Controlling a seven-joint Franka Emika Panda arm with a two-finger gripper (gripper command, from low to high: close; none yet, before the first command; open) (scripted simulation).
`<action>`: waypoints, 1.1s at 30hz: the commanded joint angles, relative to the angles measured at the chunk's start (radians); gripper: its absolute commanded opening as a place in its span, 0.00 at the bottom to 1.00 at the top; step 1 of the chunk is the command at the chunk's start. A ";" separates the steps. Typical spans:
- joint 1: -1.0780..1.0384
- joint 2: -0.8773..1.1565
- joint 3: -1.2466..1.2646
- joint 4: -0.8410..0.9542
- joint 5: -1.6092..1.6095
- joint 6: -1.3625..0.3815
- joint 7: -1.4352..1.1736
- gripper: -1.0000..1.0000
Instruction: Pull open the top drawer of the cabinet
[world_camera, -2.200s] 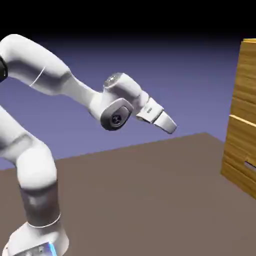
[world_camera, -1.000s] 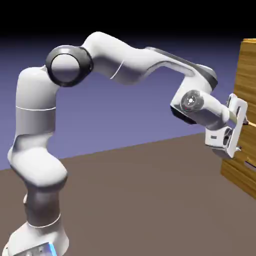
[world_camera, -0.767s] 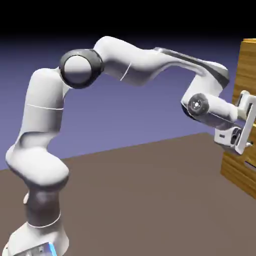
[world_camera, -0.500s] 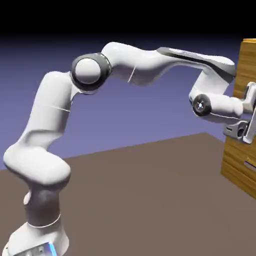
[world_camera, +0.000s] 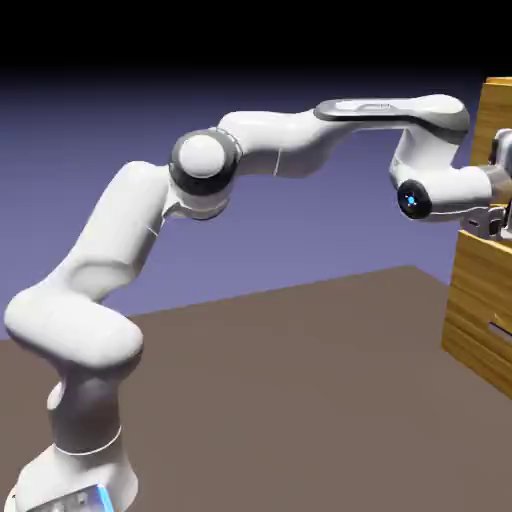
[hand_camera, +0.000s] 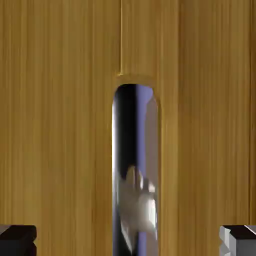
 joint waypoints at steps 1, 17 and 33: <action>-0.019 0.023 0.006 0.036 -0.010 0.009 0.026 0.50; 0.209 -0.211 -0.102 -0.343 0.084 -0.082 -0.221 0.00; 0.576 -0.060 -0.545 -0.642 0.111 -0.268 -0.035 0.00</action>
